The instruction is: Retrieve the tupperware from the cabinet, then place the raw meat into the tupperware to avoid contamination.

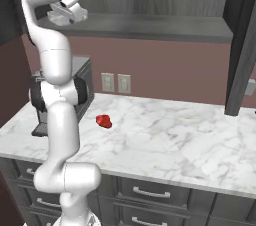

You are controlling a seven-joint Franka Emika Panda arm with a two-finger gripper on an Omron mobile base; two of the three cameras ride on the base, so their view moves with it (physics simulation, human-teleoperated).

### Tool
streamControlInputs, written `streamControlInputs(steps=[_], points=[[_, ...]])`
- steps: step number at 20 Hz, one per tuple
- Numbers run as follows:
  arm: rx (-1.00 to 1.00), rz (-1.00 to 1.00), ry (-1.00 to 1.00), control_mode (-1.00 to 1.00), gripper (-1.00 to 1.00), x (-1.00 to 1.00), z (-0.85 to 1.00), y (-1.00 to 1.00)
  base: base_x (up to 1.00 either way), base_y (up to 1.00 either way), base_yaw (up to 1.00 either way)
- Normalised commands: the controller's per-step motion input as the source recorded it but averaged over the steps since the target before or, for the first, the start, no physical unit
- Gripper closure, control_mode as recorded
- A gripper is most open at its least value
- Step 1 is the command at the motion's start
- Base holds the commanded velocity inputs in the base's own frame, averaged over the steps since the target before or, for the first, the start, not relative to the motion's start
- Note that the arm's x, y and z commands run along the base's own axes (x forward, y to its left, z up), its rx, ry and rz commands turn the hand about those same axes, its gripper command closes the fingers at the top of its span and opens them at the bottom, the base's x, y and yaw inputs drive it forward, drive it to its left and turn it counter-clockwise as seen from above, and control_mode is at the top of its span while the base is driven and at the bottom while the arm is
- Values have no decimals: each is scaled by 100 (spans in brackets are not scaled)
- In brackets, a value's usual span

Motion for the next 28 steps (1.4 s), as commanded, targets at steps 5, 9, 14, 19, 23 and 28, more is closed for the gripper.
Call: streamControlInputs(steps=[5, 9, 14, 19, 23, 28], points=[[-5, -17, 0, -100, 100, -23, 10, -1, 0, 0, 0], [-3, -13, 1, -100, 100, -55, 24, -6, 0, 0, 0], [0, -11, 12, -100, 100, -62, 13, -19, 0, 0, 0], [0, -8, 8, -100, 100, -72, 4, -43, 0, 0, 0], [0, -3, 7, -100, 100, -88, 13, -40, 0, 0, 0], [0, 0, 7, -100, 100, -100, 1, -37, 0, 0, 0]])
